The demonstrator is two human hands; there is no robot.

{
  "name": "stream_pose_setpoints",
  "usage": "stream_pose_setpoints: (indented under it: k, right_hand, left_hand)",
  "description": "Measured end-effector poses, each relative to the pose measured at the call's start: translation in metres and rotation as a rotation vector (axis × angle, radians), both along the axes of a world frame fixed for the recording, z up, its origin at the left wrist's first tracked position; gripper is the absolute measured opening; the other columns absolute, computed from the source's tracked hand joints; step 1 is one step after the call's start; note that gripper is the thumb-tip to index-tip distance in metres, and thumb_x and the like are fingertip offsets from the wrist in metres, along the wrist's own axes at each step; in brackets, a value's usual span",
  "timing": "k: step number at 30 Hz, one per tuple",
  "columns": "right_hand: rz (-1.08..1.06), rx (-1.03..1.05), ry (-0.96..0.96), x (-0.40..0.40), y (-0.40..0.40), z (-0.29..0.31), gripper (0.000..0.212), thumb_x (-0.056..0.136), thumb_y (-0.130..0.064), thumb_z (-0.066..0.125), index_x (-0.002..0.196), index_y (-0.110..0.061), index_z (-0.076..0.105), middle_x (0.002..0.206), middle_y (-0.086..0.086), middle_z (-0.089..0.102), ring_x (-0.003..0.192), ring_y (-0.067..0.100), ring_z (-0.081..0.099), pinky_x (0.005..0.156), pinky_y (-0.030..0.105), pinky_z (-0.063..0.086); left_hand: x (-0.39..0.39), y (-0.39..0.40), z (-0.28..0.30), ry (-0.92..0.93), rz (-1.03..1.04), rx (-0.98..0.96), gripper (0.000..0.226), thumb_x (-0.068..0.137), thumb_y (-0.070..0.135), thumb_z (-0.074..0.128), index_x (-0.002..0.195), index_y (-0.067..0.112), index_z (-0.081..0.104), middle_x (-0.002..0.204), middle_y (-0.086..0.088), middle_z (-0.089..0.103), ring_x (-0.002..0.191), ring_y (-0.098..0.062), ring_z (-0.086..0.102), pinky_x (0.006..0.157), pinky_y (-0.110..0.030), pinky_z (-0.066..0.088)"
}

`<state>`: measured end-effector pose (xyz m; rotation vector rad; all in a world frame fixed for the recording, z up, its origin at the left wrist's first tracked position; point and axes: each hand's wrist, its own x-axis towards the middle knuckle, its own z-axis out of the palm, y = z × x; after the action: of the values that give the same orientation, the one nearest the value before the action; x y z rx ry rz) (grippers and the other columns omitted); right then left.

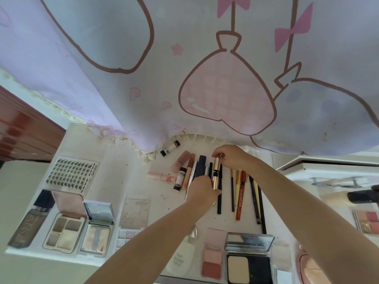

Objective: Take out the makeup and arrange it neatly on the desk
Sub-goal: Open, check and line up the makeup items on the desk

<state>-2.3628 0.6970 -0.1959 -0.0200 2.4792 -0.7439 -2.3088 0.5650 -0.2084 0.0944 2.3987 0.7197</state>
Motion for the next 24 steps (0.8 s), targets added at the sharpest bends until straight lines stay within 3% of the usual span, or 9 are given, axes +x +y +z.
stream_pose_setpoints:
  k: [2, 6, 8, 10, 15, 19, 24]
  right_hand:
    - [0.026, 0.025, -0.024, -0.002, 0.000, -0.006, 0.043, 0.086, 0.007, 0.040, 0.123, -0.009, 0.054, 0.131, 0.009, 0.052, 0.120, 0.020, 0.047, 0.090, 0.019, 0.034]
    - [0.032, 0.051, -0.028, -0.004, 0.000, -0.013, 0.042, 0.086, 0.006, 0.040, 0.123, -0.008, 0.054, 0.131, 0.011, 0.052, 0.120, 0.022, 0.048, 0.096, 0.024, 0.037]
    - [0.028, 0.055, -0.023, -0.005, 0.000, -0.015, 0.040, 0.087, 0.005, 0.041, 0.123, -0.007, 0.054, 0.130, 0.011, 0.052, 0.118, 0.022, 0.049, 0.094, 0.023, 0.037]
    - [0.031, 0.060, -0.009, -0.004, 0.002, -0.017, 0.038, 0.088, 0.004, 0.042, 0.122, -0.007, 0.054, 0.129, 0.011, 0.053, 0.118, 0.022, 0.050, 0.090, 0.020, 0.036]
    - [0.083, 0.119, 0.056, -0.001, 0.006, -0.018, 0.034, 0.090, -0.001, 0.043, 0.122, -0.006, 0.055, 0.128, 0.011, 0.054, 0.117, 0.022, 0.050, 0.093, 0.022, 0.036]
    - [0.274, 0.209, 0.242, 0.003, -0.001, -0.017, 0.031, 0.092, -0.016, 0.044, 0.119, -0.011, 0.058, 0.121, 0.009, 0.057, 0.112, 0.023, 0.046, 0.095, 0.030, 0.037]
    - [0.506, 0.419, 0.326, 0.008, -0.016, -0.021, 0.034, 0.090, -0.010, 0.045, 0.123, -0.015, 0.055, 0.116, 0.006, 0.053, 0.110, 0.023, 0.041, 0.083, 0.030, 0.036]
  left_hand:
    - [0.001, 0.005, 0.000, -0.008, -0.014, -0.042, 0.023, 0.085, 0.028, 0.061, 0.090, 0.006, 0.057, 0.078, -0.002, 0.051, 0.090, -0.021, 0.062, 0.065, -0.024, 0.042]
    - [0.004, 0.013, -0.003, -0.029, -0.050, -0.108, 0.028, 0.087, 0.027, 0.058, 0.067, 0.014, 0.043, 0.067, 0.003, 0.045, 0.087, -0.020, 0.061, 0.066, -0.026, 0.045]
    - [0.005, 0.015, -0.003, -0.018, -0.096, -0.143, 0.020, 0.088, 0.029, 0.057, 0.082, 0.010, 0.053, 0.075, -0.001, 0.050, 0.088, -0.020, 0.061, 0.068, -0.027, 0.047]
    - [0.005, 0.016, -0.003, -0.023, -0.134, -0.168, 0.027, 0.089, 0.032, 0.055, 0.099, 0.007, 0.056, 0.089, -0.007, 0.060, 0.092, -0.022, 0.063, 0.070, -0.028, 0.048]
    - [0.008, 0.011, -0.001, -0.017, -0.182, -0.144, 0.026, 0.091, 0.034, 0.051, 0.090, 0.008, 0.056, 0.068, -0.001, 0.050, 0.083, -0.022, 0.061, 0.066, -0.028, 0.045]
    - [0.013, -0.012, 0.000, 0.124, -0.210, -0.118, 0.026, 0.092, 0.030, 0.048, 0.099, 0.007, 0.055, 0.093, -0.009, 0.063, 0.089, -0.023, 0.061, 0.066, -0.028, 0.043]
    - [0.010, -0.042, 0.001, 0.167, -0.170, -0.150, 0.019, 0.090, 0.025, 0.049, 0.100, 0.011, 0.057, 0.097, -0.006, 0.064, 0.088, -0.022, 0.060, 0.068, -0.027, 0.045]
